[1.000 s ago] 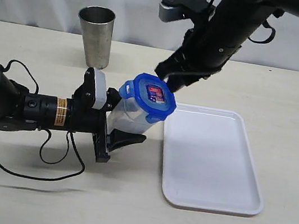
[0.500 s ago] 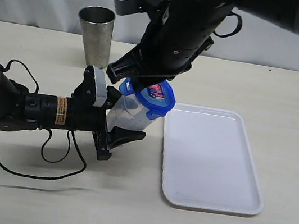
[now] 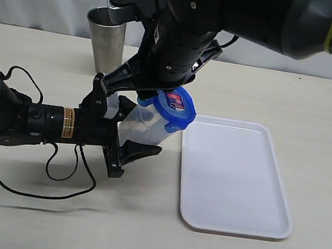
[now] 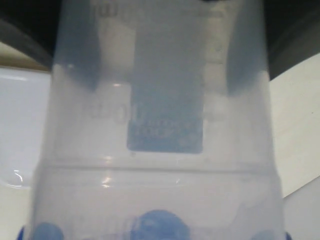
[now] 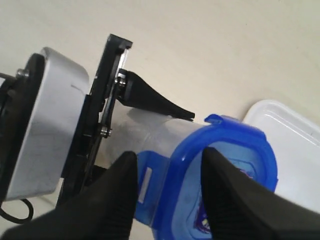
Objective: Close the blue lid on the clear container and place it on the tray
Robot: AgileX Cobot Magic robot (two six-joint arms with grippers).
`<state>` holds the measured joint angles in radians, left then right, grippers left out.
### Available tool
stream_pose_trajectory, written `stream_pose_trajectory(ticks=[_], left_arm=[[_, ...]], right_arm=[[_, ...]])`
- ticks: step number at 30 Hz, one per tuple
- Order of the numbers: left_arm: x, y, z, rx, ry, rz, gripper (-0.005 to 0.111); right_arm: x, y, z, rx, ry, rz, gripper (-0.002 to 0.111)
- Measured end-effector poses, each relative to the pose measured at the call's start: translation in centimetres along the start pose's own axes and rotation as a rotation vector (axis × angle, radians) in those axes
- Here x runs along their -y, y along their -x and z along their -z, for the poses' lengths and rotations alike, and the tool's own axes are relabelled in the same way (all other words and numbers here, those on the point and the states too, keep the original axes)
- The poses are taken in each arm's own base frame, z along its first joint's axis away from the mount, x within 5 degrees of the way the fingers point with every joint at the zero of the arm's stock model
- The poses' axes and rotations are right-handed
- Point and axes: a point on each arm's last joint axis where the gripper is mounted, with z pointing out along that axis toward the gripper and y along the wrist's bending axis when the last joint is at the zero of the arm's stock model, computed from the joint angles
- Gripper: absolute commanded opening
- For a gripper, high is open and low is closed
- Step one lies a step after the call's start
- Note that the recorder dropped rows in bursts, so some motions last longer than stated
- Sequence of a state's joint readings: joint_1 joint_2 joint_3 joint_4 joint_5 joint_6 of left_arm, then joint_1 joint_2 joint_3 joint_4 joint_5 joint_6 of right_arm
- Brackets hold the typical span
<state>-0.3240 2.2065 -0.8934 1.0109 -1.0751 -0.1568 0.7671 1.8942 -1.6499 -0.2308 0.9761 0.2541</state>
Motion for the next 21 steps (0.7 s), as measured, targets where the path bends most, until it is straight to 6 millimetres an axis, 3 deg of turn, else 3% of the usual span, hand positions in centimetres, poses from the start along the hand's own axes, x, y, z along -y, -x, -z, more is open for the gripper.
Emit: stream_pose_trajectory(ticks=[13, 16, 21], left_arm=[[-0.1, 0.0, 0.0, -0.005, 0.012, 0.012, 0.000], [-0.2, -0.1, 0.0, -0.008, 0.018, 0.022, 0.000], [-0.2, -0.1, 0.0, -0.014, 0.024, 0.034, 0.000]], right_arm=[[-1.2, -0.3, -1.1, -0.071, -0.045, 0.091, 0.035], [-1.2, -0.3, -1.5, -0.079, -0.048, 0.122, 0.021], [-1.1, -0.3, -1.8, -0.090, -0.070, 0.176, 0.019]])
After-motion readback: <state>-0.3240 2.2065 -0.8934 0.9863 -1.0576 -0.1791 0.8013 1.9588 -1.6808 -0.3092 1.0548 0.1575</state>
